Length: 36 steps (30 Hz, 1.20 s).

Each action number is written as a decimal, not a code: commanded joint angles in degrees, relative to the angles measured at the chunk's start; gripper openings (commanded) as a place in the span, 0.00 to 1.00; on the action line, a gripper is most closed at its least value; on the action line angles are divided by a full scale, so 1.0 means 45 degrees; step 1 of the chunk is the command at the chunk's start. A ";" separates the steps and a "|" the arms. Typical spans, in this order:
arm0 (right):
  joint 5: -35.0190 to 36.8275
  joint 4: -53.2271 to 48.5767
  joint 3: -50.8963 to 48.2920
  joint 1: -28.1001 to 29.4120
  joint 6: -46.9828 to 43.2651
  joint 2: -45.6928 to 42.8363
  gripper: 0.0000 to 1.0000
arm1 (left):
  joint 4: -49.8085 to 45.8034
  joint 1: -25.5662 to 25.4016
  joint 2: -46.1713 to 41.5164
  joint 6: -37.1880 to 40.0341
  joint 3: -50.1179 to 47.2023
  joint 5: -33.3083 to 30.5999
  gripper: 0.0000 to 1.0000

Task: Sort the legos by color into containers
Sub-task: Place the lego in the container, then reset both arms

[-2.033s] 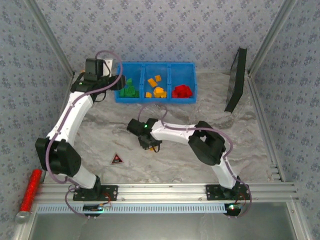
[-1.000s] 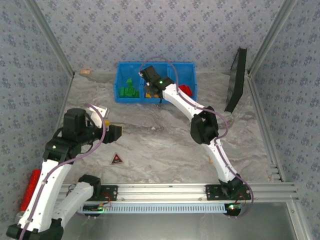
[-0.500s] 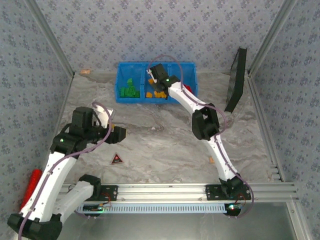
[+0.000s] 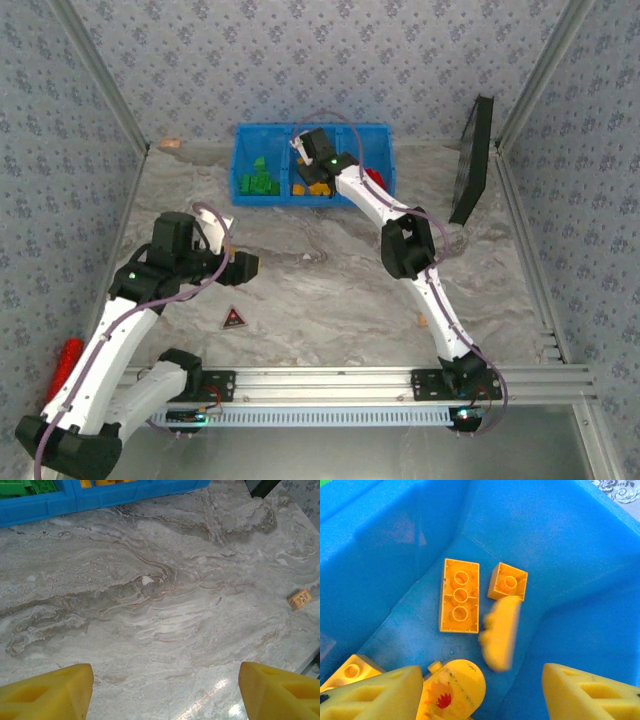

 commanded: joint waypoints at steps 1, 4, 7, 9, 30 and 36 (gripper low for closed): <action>-0.0394 0.0298 -0.0297 -0.0115 -0.0028 -0.1235 0.68 | 0.1018 -0.0055 0.0142 0.0059 0.0103 0.0233 0.76; -0.0547 0.0664 -0.0864 -0.0114 0.0087 -0.2099 0.72 | 0.1435 -0.0055 0.0087 0.0197 0.0058 -0.0119 0.77; -0.0749 0.0580 -0.1013 -0.0115 0.0182 -0.2934 0.79 | 0.2393 -0.0055 -0.0074 0.0452 -0.0353 -0.1260 0.80; -0.0966 0.0502 -0.1313 -0.0116 0.0253 -0.3605 0.86 | 0.3327 -0.0055 -0.0179 0.0470 -0.0787 -0.2487 0.87; 0.0316 0.4956 -1.9296 -0.2315 0.1723 -1.6987 1.00 | 0.9831 0.2130 0.3110 0.0040 -0.4636 -1.1399 1.00; -0.0815 0.8296 -2.4182 -0.4326 0.2279 -1.9618 1.00 | 1.5816 0.2685 0.4146 0.0870 -0.7722 -1.1488 1.00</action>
